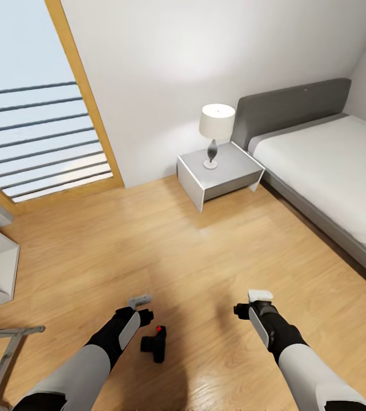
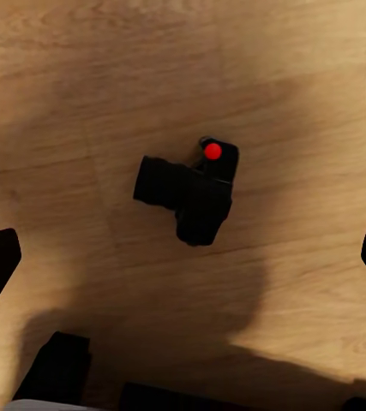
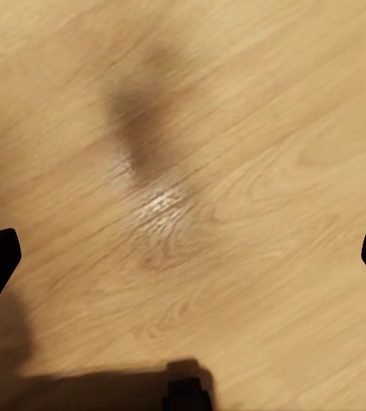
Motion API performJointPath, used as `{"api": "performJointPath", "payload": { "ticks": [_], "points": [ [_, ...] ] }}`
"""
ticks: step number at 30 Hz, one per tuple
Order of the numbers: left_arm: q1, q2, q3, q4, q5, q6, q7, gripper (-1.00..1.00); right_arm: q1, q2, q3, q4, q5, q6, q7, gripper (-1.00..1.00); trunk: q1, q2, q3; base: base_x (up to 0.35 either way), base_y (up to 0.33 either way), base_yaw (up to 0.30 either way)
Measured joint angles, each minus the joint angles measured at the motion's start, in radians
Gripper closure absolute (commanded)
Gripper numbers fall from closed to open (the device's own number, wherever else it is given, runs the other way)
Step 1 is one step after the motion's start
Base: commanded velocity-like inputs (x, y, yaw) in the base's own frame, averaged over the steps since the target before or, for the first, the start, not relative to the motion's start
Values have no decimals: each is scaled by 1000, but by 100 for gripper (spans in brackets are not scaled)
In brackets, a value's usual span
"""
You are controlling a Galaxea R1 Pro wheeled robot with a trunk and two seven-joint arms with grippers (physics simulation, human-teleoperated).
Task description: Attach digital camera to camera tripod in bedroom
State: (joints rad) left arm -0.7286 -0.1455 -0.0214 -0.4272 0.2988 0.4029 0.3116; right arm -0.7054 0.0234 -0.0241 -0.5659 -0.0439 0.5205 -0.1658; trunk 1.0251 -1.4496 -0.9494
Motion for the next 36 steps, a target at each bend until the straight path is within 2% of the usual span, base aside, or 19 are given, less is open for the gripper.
{"api": "performJointPath", "payload": {
  "ticks": [6,10,14,19,25,36],
  "points": [
    [0,1,-1,16,-2,1,-14,-100,0,0,0,0,0,0,0,-100,0,0,-10,0,0,0],
    [0,5,-1,23,-10,2,-54,-100,0,0,1,0,0,0,0,-100,0,0,-16,0,0,0],
    [0,13,-1,28,-41,2,-159,-100,0,0,1,0,0,0,1,-100,0,0,-23,0,0,0],
    [0,15,-1,32,-94,-1,-212,-100,0,0,2,0,0,0,1,-100,0,0,-31,0,0,0],
    [0,15,-1,33,-130,-3,-222,-100,0,-1,2,0,-1,0,2,-100,0,0,-40,0,0,0],
    [0,15,0,33,-141,-4,-223,-100,0,-1,3,0,-1,0,1,-100,0,0,-58,0,0,0]
  ]
}}
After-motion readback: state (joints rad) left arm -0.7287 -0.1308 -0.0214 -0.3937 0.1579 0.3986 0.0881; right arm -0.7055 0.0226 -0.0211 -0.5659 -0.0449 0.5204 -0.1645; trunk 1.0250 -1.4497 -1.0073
